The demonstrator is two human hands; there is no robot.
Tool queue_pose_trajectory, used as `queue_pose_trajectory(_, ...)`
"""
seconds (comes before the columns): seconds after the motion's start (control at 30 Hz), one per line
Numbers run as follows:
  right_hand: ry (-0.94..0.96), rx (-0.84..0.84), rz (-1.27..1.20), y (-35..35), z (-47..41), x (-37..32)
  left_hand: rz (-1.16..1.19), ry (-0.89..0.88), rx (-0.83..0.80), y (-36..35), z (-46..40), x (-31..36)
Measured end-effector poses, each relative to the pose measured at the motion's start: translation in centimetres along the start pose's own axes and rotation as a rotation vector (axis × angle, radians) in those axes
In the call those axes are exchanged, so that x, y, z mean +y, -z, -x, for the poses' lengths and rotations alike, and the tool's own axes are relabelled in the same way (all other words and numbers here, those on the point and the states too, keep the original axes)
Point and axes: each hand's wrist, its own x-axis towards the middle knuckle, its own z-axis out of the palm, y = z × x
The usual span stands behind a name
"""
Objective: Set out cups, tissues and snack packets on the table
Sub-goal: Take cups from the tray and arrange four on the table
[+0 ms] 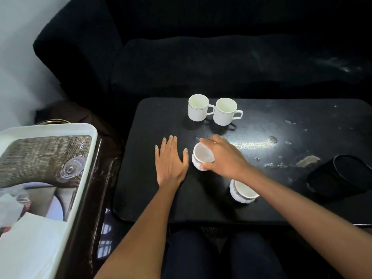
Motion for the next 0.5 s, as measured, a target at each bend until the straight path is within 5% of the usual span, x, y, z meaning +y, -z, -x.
queue_pose_trajectory(0.5, 0.017, 0.121, 0.343, 1.9, -9.1, 0.3, -0.016, 0.005, 0.011, -0.3, 0.0, -0.3)
